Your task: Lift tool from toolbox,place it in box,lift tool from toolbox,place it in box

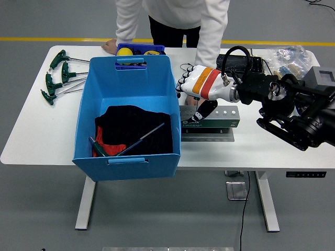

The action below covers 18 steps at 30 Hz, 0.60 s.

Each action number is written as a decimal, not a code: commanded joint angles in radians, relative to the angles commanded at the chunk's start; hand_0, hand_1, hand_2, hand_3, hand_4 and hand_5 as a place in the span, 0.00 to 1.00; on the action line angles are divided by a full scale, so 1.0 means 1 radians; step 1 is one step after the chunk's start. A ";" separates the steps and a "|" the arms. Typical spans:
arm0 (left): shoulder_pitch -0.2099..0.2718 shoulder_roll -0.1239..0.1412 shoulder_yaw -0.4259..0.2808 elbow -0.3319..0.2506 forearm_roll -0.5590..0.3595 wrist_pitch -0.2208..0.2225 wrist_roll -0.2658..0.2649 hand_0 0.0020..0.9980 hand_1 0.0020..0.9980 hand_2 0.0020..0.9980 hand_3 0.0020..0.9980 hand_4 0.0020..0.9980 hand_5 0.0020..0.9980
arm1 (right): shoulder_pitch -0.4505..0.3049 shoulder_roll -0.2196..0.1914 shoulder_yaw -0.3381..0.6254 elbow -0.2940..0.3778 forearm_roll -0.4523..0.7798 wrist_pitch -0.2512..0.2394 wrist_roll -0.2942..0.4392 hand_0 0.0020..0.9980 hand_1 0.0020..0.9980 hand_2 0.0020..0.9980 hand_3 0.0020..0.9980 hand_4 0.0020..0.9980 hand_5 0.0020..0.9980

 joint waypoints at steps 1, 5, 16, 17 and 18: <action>-0.001 0.000 -0.001 0.000 0.001 0.002 0.000 0.75 0.67 0.76 0.77 0.79 0.74 | 0.003 0.004 -0.003 -0.010 0.003 0.001 0.001 0.79 0.71 0.73 0.62 1.00 0.68; -0.006 0.003 -0.010 -0.003 0.012 0.008 -0.001 0.75 0.67 0.76 0.77 0.79 0.74 | 0.012 0.017 -0.019 -0.048 0.018 0.011 0.002 0.79 0.71 0.73 0.62 1.00 0.68; -0.015 0.004 -0.010 -0.003 0.014 0.017 -0.004 0.75 0.66 0.76 0.76 0.79 0.74 | 0.002 0.038 -0.059 -0.102 0.086 0.051 -0.024 0.77 0.66 0.69 0.58 1.00 0.69; -0.015 0.004 -0.012 -0.003 0.015 0.017 -0.004 0.75 0.66 0.76 0.76 0.79 0.74 | 0.002 0.039 -0.061 -0.106 0.087 0.053 -0.024 0.77 0.66 0.69 0.58 1.00 0.69; -0.015 0.004 -0.013 -0.003 0.015 0.018 -0.004 0.75 0.66 0.76 0.76 0.79 0.74 | 0.001 0.040 -0.063 -0.109 0.088 0.053 -0.024 0.77 0.66 0.69 0.58 1.00 0.69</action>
